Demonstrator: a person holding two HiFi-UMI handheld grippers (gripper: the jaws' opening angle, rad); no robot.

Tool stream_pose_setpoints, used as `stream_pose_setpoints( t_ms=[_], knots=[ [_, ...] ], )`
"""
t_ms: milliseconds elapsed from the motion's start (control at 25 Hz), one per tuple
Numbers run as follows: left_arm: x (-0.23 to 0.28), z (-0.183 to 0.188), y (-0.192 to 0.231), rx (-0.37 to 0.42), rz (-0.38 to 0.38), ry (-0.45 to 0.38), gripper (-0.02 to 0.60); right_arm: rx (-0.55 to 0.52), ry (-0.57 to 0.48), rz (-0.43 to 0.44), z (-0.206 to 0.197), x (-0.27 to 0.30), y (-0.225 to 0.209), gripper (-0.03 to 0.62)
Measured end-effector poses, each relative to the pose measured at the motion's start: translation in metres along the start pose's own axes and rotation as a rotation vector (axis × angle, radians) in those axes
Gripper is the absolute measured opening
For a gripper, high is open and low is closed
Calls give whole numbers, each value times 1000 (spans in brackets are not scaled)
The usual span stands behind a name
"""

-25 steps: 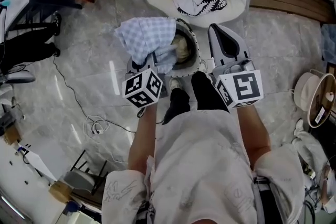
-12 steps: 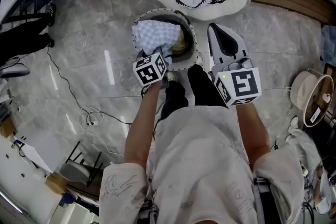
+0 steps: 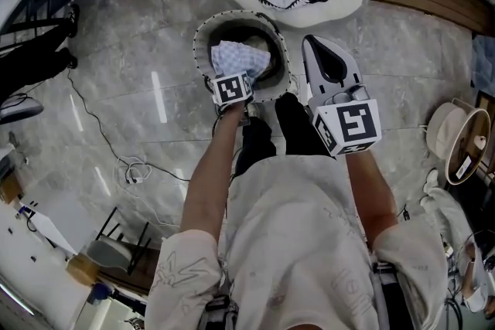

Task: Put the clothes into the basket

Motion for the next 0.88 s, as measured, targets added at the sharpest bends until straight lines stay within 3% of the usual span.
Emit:
stream_pose_setpoints(
  t_ms=[360,400,480,560,880],
  knots=[
    [4,-5,3,26,-20,14,75,-6,6,-6,0,2,4,-12],
    [3,-6,3,22,-22,16,96,-10,12,-4,0,2,4,-12],
    [3,-6,5,8,-26,16,198,-16,19,3,-2,3,7,-12],
    [3,-5,6,-3,-38,11,240,-18,22,7,-3,3,9,-12],
    [-6,-11,14,-3,-40,3,261,-22,14,11,0,3,19,-12]
  ],
)
Point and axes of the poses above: the fingertips, and each gripper's own axes: x forward along the fingers, y to its left, z out of its top, the point moved 1 cm from there along -x, backward along the fingers, and after that the axes turned 14 degrees about -y, right-handed, at the moved point
